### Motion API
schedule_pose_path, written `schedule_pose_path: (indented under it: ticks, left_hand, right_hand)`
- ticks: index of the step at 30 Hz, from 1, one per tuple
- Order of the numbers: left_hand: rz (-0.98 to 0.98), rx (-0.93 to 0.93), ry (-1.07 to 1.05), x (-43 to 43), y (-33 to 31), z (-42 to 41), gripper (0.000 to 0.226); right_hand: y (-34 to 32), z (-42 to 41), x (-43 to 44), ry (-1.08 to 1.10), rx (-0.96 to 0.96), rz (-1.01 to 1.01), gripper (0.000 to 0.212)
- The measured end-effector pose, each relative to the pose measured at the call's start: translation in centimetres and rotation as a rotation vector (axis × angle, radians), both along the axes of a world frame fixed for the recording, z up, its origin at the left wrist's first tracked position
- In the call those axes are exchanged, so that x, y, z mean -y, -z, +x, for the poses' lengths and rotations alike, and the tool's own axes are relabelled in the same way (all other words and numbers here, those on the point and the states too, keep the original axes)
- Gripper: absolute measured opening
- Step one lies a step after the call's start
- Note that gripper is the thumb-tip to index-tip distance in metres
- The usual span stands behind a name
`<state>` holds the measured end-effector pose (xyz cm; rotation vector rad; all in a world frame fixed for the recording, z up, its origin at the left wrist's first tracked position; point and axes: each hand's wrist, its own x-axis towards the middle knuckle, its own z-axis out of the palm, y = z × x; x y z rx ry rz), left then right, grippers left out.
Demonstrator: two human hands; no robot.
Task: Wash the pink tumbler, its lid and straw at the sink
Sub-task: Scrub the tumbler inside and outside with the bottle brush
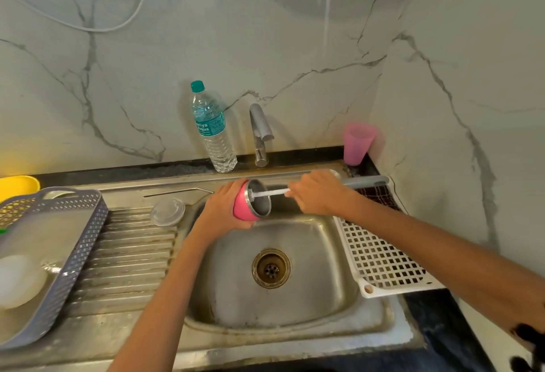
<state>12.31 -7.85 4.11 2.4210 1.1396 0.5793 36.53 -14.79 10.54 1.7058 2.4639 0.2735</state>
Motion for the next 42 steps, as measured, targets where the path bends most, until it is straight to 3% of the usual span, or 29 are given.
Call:
schedule_pose_path:
  ticks: [4, 8, 15, 21, 26, 31, 34, 38, 42]
  left_hand:
    - [0.012, -0.094, 0.013, -0.1, 0.5, -0.1, 0.100]
    - [0.022, -0.201, 0.009, 0.3, 1.6, -0.1, 0.101]
    - [0.022, -0.165, -0.027, -0.5, 1.4, 0.1, 0.102]
    - [0.025, -0.171, 0.026, -0.6, 1.0, -0.4, 0.102]
    - [0.007, -0.198, 0.005, -0.4, 1.6, -0.7, 0.102]
    - [-0.021, -0.202, 0.002, -0.4, 1.8, -0.9, 0.103]
    - [-0.009, -0.250, 0.008, -0.5, 1.7, -0.9, 0.104]
    - [-0.014, -0.251, 0.012, -0.7, 2.1, -1.4, 0.104]
    - [0.034, -0.244, 0.046, -1.4, 0.7, -1.9, 0.101]
  right_hand:
    - [0.6, -2.1, 1.3, -0.134, -0.002, -0.052, 0.021]
    - [0.6, -0.8, -0.1, -0.026, -0.003, -0.004, 0.024]
    - [2.3, -2.5, 0.1, -0.107, -0.068, -0.013, 0.028]
    - [4.0, 0.2, -0.8, 0.071, -0.305, -0.106, 0.033]
    - [4.6, -1.6, 0.4, -0.011, -0.300, -0.151, 0.039]
    - [4.3, 0.3, -1.5, 0.119, -0.386, -0.172, 0.039]
    - [5.7, -1.4, -0.2, 0.093, -0.335, -0.186, 0.039]
    - [4.8, -2.5, -0.2, 0.008, -0.300, -0.093, 0.043]
    - [3.3, -1.1, -1.4, 0.098, -0.414, -0.129, 0.040]
